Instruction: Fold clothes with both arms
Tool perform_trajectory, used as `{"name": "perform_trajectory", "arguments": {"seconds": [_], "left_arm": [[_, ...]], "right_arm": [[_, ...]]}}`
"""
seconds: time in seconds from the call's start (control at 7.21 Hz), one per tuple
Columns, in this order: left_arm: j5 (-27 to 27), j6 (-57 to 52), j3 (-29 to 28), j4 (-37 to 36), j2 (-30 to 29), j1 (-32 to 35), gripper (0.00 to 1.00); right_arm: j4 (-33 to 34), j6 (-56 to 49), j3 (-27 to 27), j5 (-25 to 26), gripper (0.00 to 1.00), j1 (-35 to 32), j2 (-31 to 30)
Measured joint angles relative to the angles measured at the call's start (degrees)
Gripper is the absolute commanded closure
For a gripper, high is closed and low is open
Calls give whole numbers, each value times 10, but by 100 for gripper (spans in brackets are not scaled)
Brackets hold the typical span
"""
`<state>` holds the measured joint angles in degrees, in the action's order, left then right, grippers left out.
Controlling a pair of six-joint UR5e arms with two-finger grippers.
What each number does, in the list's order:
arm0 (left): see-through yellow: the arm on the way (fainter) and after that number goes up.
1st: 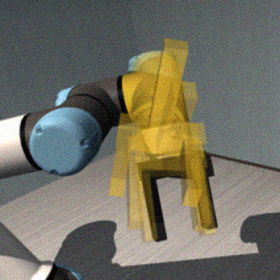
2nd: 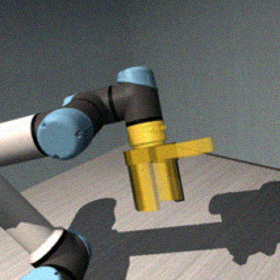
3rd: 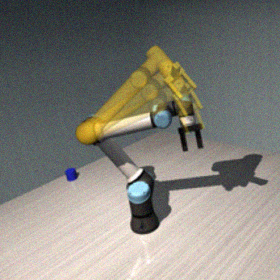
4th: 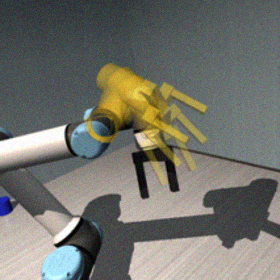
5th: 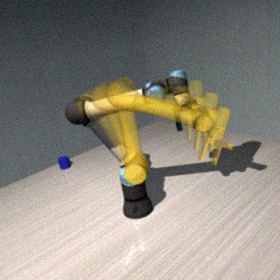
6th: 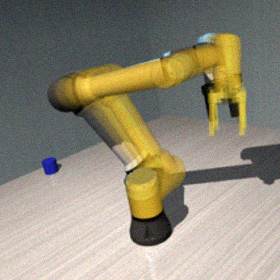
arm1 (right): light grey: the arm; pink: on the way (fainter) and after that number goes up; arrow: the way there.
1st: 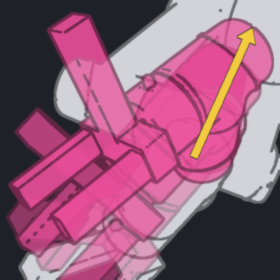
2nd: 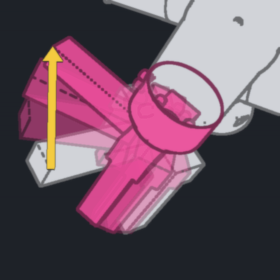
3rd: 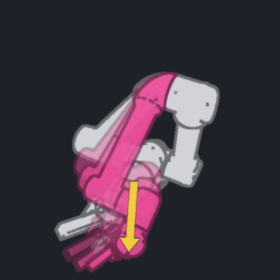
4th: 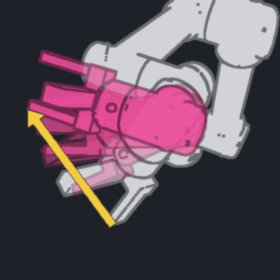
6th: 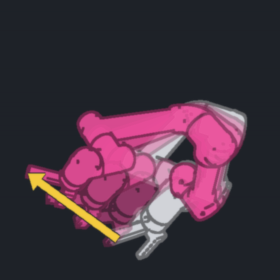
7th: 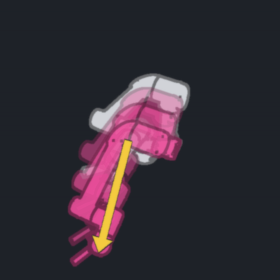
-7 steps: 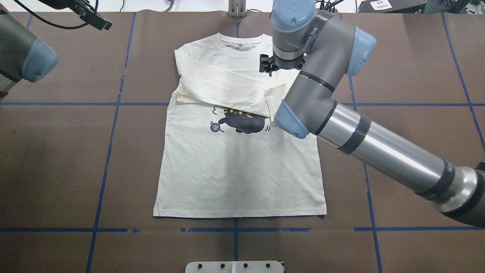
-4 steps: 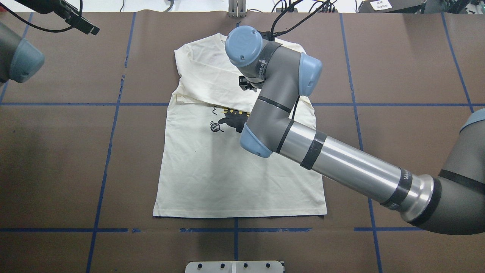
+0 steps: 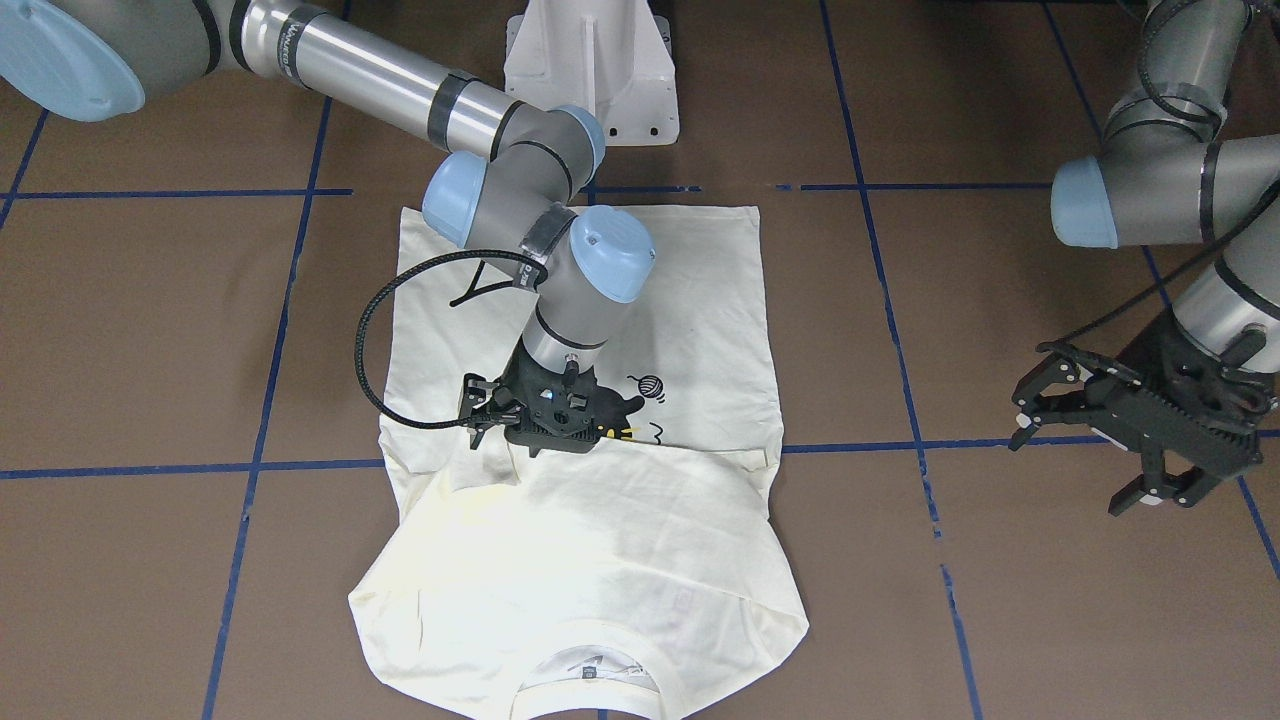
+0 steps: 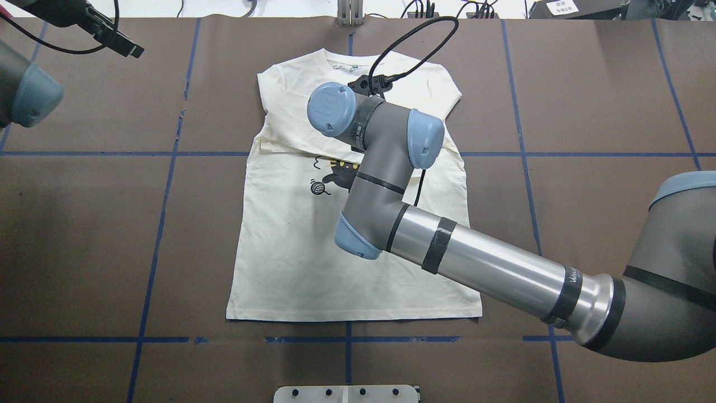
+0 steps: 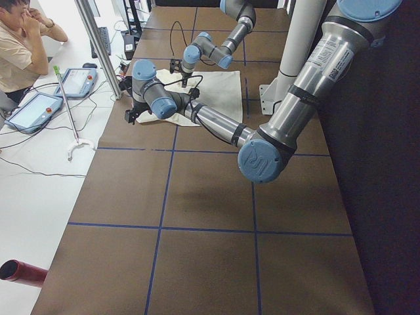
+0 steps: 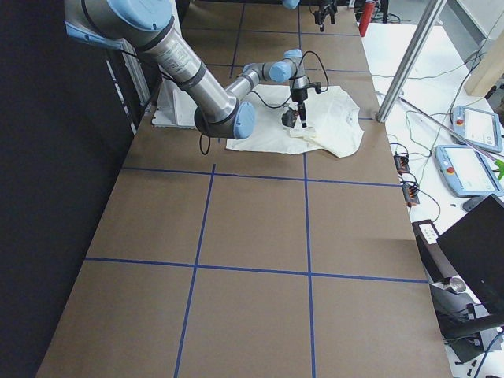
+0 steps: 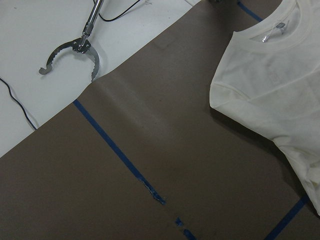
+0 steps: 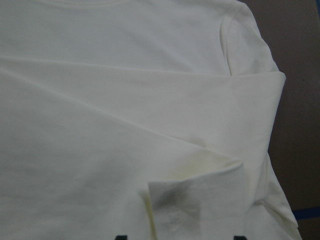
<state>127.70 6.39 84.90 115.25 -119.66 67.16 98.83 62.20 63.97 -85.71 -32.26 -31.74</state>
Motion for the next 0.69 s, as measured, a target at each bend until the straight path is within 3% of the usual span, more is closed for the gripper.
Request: {"name": "perform_trajectory", "arguments": {"seconds": [0.28, 0.69], "left_arm": [[0, 0, -1, 3, 0, 0, 0], [0, 17, -2, 10, 0, -3, 0]], "right_arm": [[13, -11, -11, 12, 32, 4, 10], [70, -67, 21, 14, 35, 23, 13]]}}
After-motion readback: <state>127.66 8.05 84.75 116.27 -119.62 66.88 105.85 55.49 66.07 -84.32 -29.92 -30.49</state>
